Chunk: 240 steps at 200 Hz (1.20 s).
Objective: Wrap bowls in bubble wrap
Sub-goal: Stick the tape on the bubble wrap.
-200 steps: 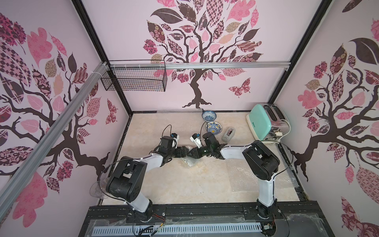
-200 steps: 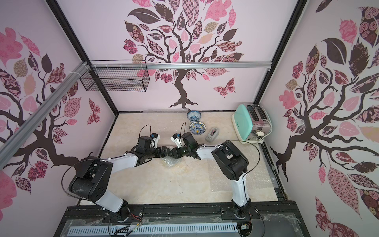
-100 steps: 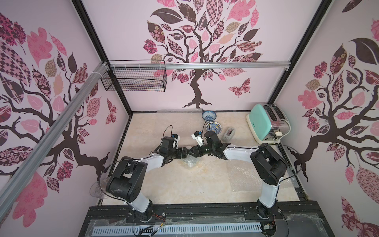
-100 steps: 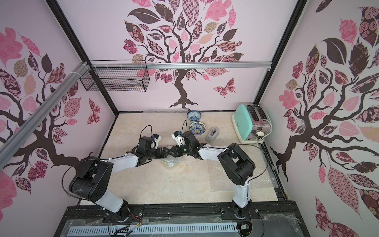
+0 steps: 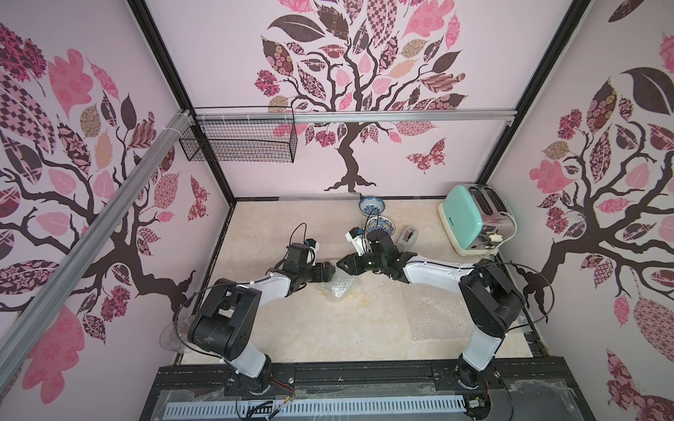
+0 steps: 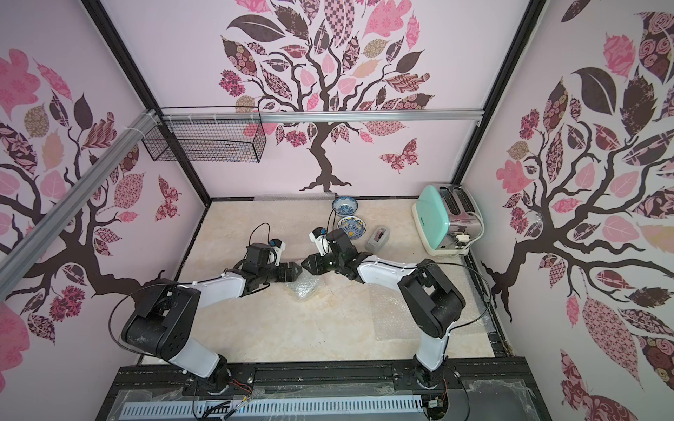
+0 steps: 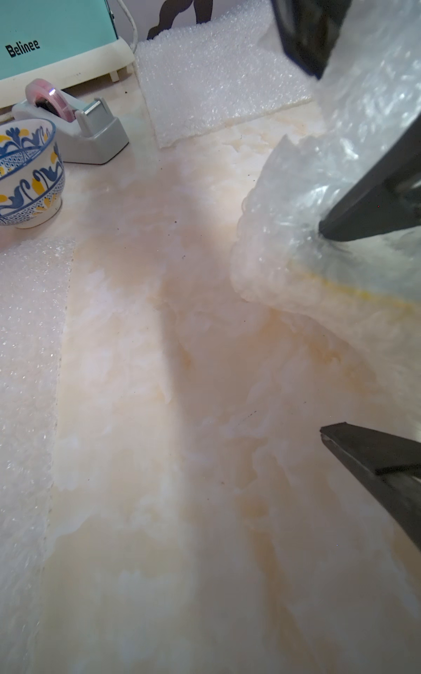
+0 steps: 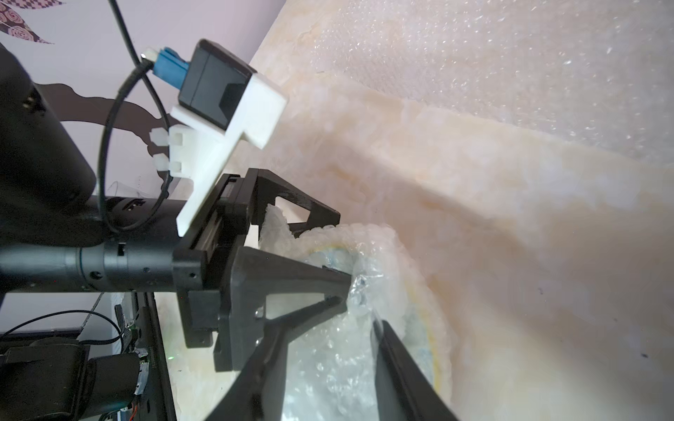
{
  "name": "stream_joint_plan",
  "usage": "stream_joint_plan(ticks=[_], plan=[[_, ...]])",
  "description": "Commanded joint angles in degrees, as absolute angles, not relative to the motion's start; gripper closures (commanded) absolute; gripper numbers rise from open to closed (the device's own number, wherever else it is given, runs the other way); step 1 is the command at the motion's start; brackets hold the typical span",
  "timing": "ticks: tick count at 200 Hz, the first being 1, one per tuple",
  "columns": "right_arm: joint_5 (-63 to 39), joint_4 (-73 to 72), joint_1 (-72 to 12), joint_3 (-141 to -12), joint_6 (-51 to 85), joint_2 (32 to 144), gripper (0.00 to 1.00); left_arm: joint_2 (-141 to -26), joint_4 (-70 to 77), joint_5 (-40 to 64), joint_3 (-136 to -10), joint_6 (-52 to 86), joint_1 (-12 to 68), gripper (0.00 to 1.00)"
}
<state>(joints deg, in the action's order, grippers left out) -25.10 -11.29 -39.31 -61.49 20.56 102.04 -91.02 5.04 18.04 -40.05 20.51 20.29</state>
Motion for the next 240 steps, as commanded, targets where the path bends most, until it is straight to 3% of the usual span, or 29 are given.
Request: stream_joint_plan(ticks=[1,85,117,171,240], plan=[[-27.8,-11.0,-39.3,-61.5,20.7,101.5,0.59,-89.6,4.7,17.8,-39.4,20.1,20.6,0.15],[-34.0,-15.1,-39.3,-59.3,27.0,97.1,0.60,-89.1,4.6,17.6,-39.4,20.2,20.5,0.15],[-38.1,-20.0,-39.4,-57.8,31.7,100.0,0.61,-89.1,4.7,17.7,-39.4,20.4,20.5,0.15],[-36.3,-20.8,-39.4,-60.4,30.5,107.0,0.64,-87.2,4.3,16.1,-38.8,20.8,20.5,0.15],[-34.0,-22.1,-39.4,-61.6,28.9,109.8,0.64,-72.6,-0.2,10.0,-33.0,30.6,18.2,0.13]])
